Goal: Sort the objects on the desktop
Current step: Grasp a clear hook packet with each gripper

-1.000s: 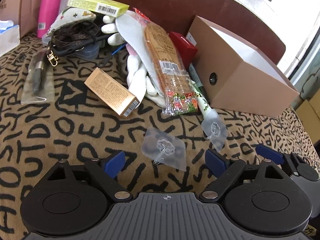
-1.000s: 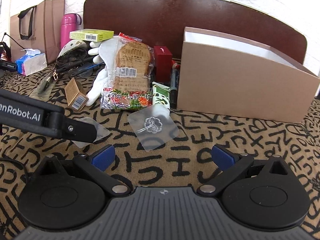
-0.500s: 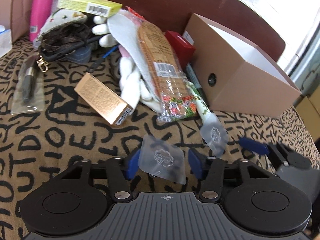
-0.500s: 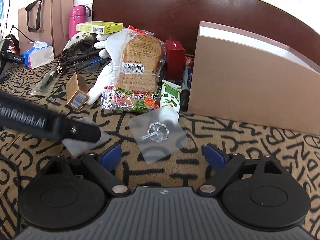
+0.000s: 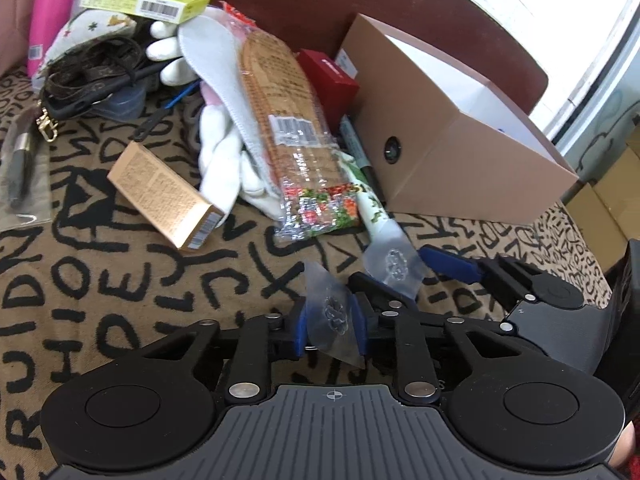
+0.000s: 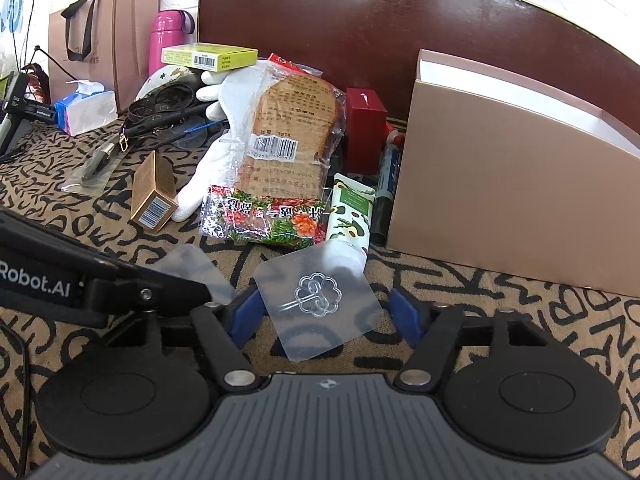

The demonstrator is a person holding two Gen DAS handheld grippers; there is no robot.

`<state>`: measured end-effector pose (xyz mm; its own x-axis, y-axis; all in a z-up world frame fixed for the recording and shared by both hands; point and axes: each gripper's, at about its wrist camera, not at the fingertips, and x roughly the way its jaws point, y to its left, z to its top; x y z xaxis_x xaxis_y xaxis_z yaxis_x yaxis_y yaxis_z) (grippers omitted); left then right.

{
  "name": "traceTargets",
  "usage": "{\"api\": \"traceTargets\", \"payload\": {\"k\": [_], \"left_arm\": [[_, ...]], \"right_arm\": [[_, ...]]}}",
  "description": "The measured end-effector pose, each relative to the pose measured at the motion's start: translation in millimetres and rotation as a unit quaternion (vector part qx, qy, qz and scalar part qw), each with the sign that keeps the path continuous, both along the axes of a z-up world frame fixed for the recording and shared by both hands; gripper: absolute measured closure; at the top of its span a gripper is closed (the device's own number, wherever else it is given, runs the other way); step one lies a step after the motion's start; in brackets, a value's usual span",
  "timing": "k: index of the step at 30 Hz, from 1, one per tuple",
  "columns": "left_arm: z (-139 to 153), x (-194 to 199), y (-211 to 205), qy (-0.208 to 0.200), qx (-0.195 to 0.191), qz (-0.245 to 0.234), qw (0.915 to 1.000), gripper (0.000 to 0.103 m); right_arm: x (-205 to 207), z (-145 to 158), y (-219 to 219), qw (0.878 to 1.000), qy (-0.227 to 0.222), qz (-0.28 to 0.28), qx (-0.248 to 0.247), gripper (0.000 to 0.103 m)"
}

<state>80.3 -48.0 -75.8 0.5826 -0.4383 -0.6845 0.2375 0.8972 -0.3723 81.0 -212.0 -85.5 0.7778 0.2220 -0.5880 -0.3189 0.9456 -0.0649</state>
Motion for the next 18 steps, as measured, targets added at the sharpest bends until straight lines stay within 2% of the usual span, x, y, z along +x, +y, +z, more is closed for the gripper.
{"api": "traceTargets", "payload": {"k": [1, 3, 6, 8, 9, 10, 13, 18], "left_arm": [[0, 0, -1, 0.000, 0.000, -0.002, 1.0000, 0.082], [-2, 1, -1, 0.002, 0.000, -0.004, 1.0000, 0.081], [-5, 3, -1, 0.010, -0.004, -0.003, 0.9999, 0.069], [-6, 3, -1, 0.012, -0.007, -0.002, 0.9999, 0.069], [-5, 4, -2, 0.011, -0.006, -0.004, 0.9999, 0.076], [-5, 4, -3, 0.010, -0.004, -0.005, 0.9999, 0.091], [-2, 3, -2, 0.006, -0.008, -0.006, 0.9999, 0.098], [4, -2, -4, -0.005, -0.006, -0.010, 0.9999, 0.101]], "right_arm": [[-1, 0, 0, 1.000, -0.001, -0.001, -0.001, 0.036], [-2, 1, 0, 1.000, -0.002, -0.003, -0.004, 0.039], [-3, 2, -3, 1.000, -0.001, -0.007, 0.000, 0.042], [-3, 2, -4, 1.000, -0.001, -0.009, 0.001, 0.043], [-3, 2, -4, 1.000, -0.002, -0.011, 0.001, 0.043], [-4, 3, -4, 1.000, -0.002, -0.012, 0.001, 0.044], [-7, 5, -5, 1.000, -0.004, -0.015, 0.003, 0.045], [-12, 7, -8, 1.000, -0.006, -0.022, 0.006, 0.045]]}}
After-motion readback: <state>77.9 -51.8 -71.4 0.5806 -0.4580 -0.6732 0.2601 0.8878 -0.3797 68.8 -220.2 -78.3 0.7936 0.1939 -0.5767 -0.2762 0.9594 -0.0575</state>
